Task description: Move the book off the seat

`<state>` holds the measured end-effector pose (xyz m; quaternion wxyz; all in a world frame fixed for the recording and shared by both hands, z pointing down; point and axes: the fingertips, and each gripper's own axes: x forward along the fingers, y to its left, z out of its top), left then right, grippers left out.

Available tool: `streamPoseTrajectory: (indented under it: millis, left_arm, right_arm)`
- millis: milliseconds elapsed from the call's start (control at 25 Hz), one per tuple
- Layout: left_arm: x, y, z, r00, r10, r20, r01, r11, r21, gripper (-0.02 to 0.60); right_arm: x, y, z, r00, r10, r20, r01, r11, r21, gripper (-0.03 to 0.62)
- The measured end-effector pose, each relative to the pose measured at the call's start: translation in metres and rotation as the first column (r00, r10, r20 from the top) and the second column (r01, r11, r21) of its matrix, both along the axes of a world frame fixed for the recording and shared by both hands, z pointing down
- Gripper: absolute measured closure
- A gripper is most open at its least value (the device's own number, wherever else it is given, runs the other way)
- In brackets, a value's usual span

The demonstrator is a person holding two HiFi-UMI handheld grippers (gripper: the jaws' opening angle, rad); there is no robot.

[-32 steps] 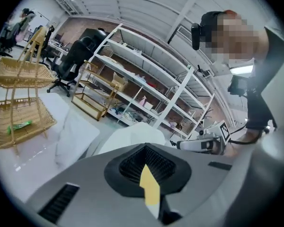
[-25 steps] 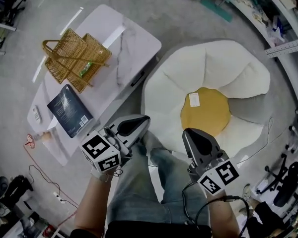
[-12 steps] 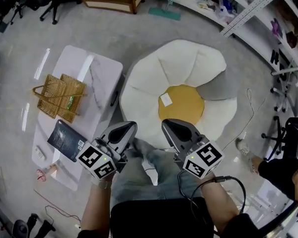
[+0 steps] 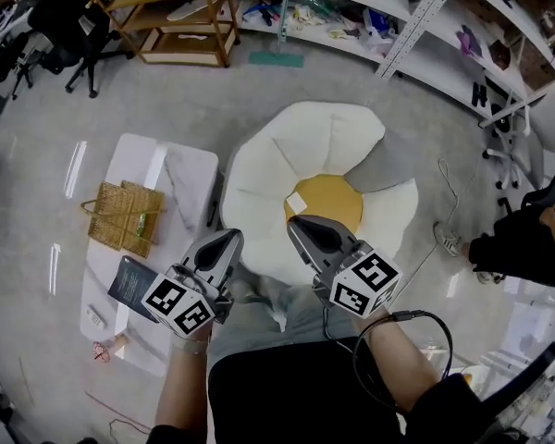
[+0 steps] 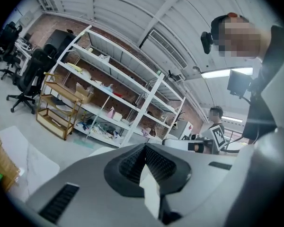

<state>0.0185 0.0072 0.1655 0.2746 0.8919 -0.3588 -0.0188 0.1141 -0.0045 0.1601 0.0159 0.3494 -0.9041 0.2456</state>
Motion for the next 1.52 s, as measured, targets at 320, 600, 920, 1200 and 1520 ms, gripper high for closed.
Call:
streamPoseTrajectory:
  millis: [320,600,920,1200,1520]
  left_arm:
    - [0.003,0.016,-0.048,0.998,0.064,-0.014,-0.064,0.998,0.015,0.577]
    - [0.018,0.023,-0.096,0.992,0.128,-0.02,-0.126,0.988,0.088,0.577]
    - [0.047,0.002,-0.157,0.983,0.18,-0.024,-0.176,0.976,0.128,0.577]
    - [0.046,0.005,-0.179,0.977,0.214,-0.025,-0.207,0.965,0.164,0.577]
    - [0.044,0.003,-0.21,0.975,0.223,-0.002,-0.217,0.952,0.216,0.577]
  right_arm:
    - [-0.002,0.009,-0.049,1.0,0.029,0.003,-0.029,0.997,0.07,0.578]
    - [-0.001,0.02,-0.087,0.999,0.053,0.009,-0.054,0.994,0.096,0.578]
    - [0.01,0.002,-0.142,0.998,0.065,0.018,-0.067,0.99,0.128,0.579]
    - [0.012,0.0,-0.167,0.996,0.088,0.027,-0.091,0.983,0.16,0.579]
    - [0.016,-0.002,-0.206,0.993,0.103,0.052,-0.112,0.972,0.209,0.579]
